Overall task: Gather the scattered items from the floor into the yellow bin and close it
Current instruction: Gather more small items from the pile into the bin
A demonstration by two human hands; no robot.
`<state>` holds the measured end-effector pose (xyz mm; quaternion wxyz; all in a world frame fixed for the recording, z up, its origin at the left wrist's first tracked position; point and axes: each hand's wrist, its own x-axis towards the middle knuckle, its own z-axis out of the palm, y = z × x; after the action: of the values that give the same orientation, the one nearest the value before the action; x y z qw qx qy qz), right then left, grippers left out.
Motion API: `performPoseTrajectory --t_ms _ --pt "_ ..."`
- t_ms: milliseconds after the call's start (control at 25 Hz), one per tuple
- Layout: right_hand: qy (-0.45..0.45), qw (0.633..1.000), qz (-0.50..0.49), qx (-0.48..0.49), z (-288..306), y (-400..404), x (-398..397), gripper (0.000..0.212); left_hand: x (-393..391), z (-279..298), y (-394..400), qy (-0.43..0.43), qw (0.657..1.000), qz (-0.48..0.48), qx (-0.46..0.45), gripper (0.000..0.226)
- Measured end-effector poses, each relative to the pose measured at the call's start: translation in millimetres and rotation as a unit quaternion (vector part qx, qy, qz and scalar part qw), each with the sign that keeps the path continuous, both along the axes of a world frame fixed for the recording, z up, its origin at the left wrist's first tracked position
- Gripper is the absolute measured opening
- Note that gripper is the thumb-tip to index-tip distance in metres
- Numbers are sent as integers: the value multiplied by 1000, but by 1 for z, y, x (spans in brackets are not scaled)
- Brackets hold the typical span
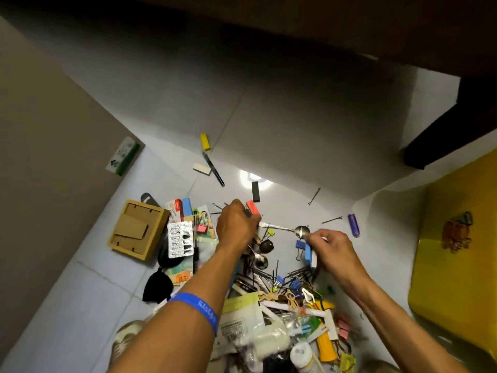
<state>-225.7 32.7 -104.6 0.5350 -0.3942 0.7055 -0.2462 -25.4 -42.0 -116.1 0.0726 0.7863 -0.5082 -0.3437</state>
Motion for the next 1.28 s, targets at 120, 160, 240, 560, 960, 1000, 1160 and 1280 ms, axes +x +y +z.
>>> performPoseTrajectory --t_ms 120,160,240,560,960,1000,1160,1280 --pt "-300 945 -119 51 6 -32 10 24 1 -6 6 41 999 -12 7 21" --pt "-377 912 -149 61 6 -40 16 24 3 -7 10 31 999 -28 9 22" --pt "-452 870 -188 56 5 -52 29 26 6 -6 17 -15 998 -68 0 23" --pt "-477 854 -187 91 -4 -85 47 11 13 -6 16 -103 975 -188 -55 18" --pt "367 880 282 -107 -37 -131 100 33 28 -9 29 -67 984 -162 -37 16" --pt "354 890 268 -104 -37 -133 100 30 31 -10 29 -55 987 -143 -39 19" --pt "101 991 79 -39 -28 -133 77 17 43 -17 32 -52 991 -117 -33 26" --pt "-1 1000 1 -4 -17 -113 59 13 49 -18 33 -17 996 -76 -38 24"
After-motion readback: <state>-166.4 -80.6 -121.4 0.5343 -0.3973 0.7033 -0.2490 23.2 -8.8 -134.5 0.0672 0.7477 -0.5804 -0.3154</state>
